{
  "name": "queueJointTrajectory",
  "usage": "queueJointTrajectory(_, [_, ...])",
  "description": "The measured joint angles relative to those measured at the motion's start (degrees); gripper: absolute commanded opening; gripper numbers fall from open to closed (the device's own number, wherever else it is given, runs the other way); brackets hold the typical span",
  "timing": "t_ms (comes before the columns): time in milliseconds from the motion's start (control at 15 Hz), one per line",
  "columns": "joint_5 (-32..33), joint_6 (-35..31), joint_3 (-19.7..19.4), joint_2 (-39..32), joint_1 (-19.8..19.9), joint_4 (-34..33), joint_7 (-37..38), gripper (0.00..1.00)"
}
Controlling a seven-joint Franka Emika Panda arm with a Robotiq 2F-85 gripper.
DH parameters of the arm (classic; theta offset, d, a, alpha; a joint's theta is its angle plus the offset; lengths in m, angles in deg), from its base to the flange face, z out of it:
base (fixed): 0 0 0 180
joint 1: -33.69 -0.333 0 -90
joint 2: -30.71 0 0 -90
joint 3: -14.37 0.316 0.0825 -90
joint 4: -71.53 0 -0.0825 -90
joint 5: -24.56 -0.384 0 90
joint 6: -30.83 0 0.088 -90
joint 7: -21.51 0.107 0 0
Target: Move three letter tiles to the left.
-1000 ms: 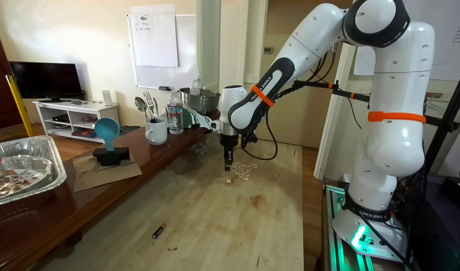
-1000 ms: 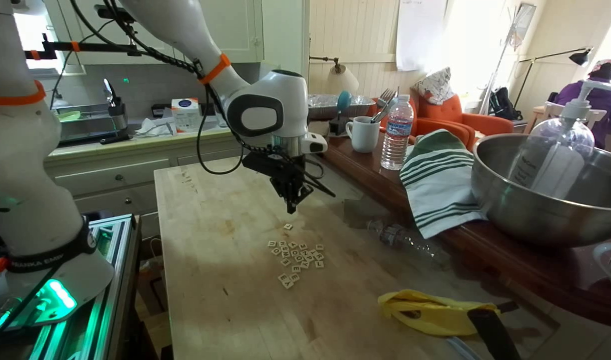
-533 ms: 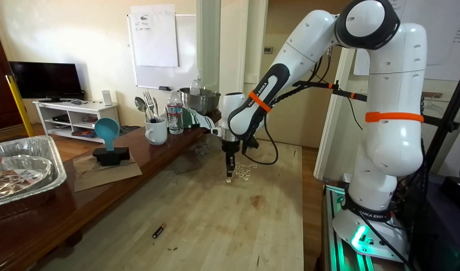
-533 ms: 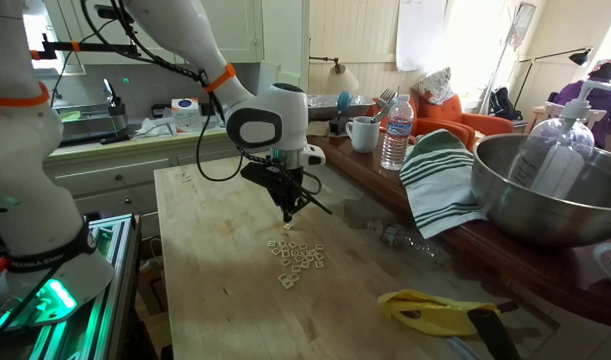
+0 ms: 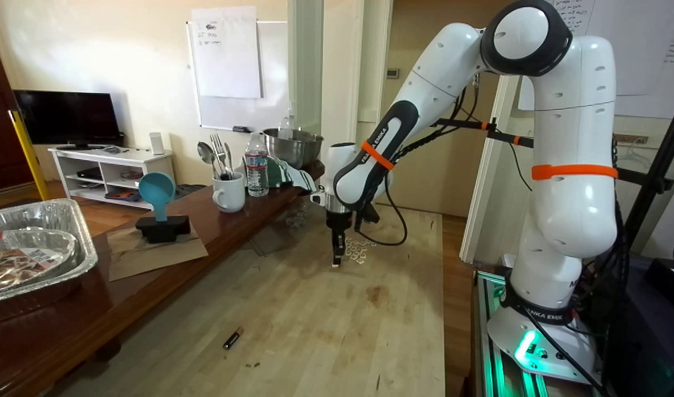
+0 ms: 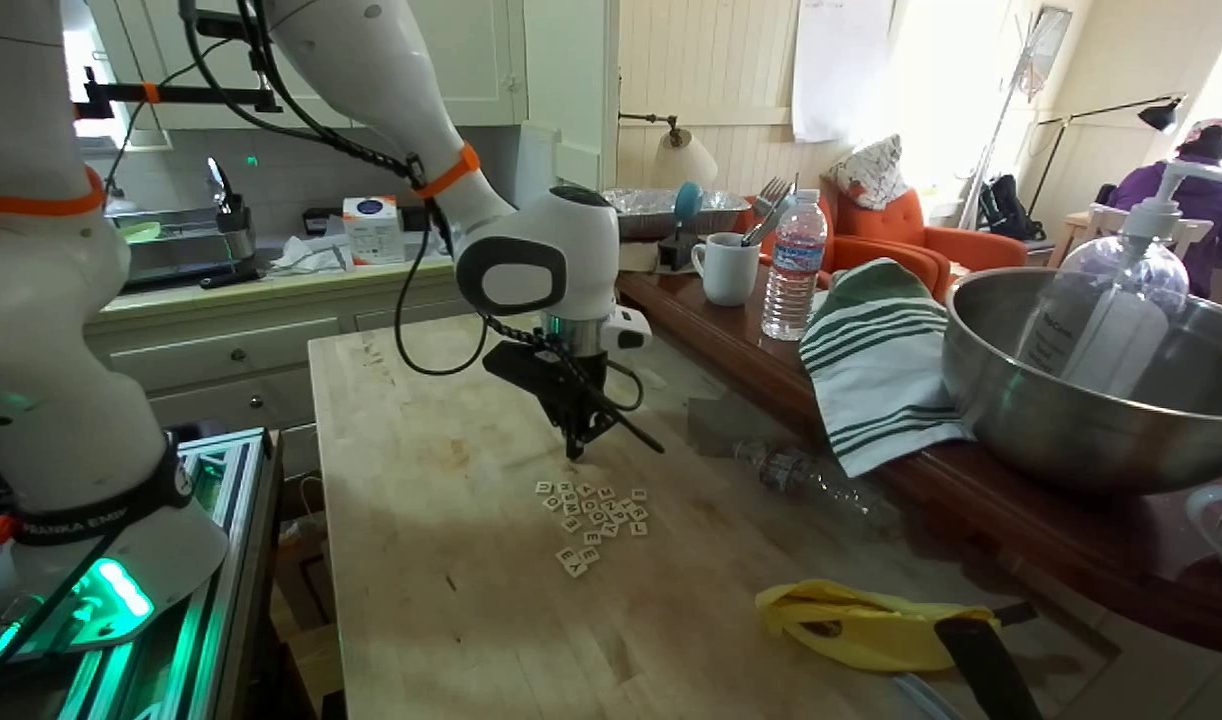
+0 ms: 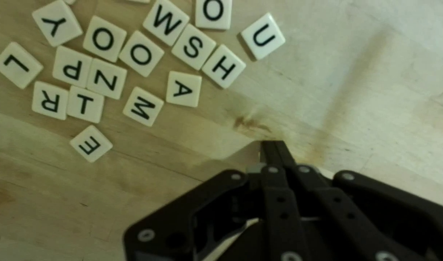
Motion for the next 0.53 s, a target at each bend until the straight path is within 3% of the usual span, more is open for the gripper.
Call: queueJointTrajectory(533, [-7.38,0.02,2.91,-1.54,2.58,-2.06,-1.15,0.00])
